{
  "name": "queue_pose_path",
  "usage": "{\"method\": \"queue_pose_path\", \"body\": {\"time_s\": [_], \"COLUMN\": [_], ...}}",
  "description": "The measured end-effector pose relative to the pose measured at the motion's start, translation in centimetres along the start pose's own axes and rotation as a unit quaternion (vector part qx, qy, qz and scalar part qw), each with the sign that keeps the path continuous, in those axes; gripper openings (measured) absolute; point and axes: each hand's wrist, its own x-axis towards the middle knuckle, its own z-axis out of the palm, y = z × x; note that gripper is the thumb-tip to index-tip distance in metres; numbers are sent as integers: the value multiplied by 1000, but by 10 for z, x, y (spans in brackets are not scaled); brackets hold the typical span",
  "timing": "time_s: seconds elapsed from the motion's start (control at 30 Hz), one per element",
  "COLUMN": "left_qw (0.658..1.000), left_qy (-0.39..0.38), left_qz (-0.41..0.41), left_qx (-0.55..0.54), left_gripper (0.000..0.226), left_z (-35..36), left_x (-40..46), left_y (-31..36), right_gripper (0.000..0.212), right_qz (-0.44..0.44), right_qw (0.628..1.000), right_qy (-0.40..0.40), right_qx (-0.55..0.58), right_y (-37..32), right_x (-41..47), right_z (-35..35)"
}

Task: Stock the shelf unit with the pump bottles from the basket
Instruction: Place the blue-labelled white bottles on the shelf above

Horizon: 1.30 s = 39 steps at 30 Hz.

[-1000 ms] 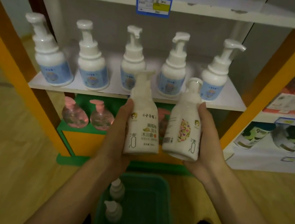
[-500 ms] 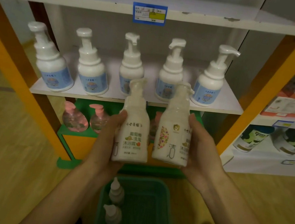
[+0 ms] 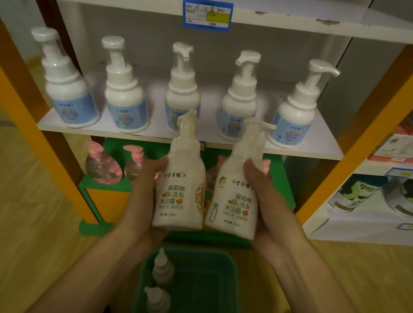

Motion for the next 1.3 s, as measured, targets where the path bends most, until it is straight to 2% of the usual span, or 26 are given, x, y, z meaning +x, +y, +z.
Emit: {"method": "queue_pose_path", "body": {"time_s": [0.17,0.37,0.53,0.73,0.8,0.87,1.13,1.3], "left_qw": [1000,997,990,980,976,972,970,967], "left_qy": [2,27,55,6,-4,4,34,20], "left_qz": [10,65,134,199,217,235,240,253], "left_qx": [0,3,-6,13,20,11,-14,12], "left_gripper": [34,30,22,30,41,40,51,37], "left_z": [-1,-3,1,8,12,14,7,-8], "left_x": [-5,-14,-33,-50,-53,-51,-33,-18], "left_y": [4,19,52,124,151,174,219,231], "right_gripper": [54,47,45,74,64,53,55,51], "right_qz": [-20,-83,-134,-190,-213,-230,-282,-298], "right_qw": [1000,995,985,969,962,957,941,932], "right_qy": [-3,13,-1,-20,-17,-20,-24,-43], "right_qx": [-14,-62,-109,-160,-169,-173,-187,-199], "right_y": [2,2,-11,-61,-82,-101,-129,-138], "right_x": [-5,-15,-25,-31,-29,-24,27,61], "right_z": [6,17,55,128,156,183,258,281]}}
